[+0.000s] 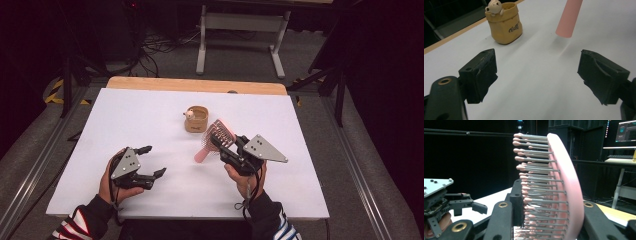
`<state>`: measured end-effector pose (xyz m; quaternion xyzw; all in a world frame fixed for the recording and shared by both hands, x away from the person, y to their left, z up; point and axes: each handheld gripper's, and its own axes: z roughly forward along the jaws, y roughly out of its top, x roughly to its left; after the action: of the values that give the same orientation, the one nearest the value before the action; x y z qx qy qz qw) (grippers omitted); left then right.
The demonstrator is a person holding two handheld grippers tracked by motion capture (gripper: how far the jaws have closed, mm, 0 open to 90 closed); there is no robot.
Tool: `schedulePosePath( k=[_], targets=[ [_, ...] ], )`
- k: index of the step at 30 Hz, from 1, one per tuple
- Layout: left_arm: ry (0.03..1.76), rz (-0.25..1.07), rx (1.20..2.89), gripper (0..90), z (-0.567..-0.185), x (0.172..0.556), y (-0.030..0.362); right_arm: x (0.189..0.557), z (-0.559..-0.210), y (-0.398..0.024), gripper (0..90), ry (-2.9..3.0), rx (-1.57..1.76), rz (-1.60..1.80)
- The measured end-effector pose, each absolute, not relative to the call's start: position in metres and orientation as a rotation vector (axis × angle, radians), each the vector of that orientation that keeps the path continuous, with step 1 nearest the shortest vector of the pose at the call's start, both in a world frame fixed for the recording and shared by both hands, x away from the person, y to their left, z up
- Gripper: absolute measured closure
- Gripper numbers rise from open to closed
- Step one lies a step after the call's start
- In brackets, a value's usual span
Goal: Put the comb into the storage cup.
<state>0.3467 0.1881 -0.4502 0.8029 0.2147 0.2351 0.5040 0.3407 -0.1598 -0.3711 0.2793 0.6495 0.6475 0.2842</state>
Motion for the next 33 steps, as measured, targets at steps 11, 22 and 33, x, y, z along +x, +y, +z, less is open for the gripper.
schedulePosePath(
  k=[11,22,33],
  targets=[
    [0.529,0.576,1.916,12.8,-0.457,0.340,0.208,0.343,-0.368,-0.163,63.5,1.730,0.740,1.724],
    [0.562,0.580,1.916,11.1,-0.461,0.334,0.222,0.349,-0.366,-0.162,63.5,1.725,0.733,1.709],
    [0.565,0.583,1.913,8.2,-0.461,0.329,0.224,0.356,-0.349,-0.160,63.5,1.703,0.712,1.687]
  ],
)
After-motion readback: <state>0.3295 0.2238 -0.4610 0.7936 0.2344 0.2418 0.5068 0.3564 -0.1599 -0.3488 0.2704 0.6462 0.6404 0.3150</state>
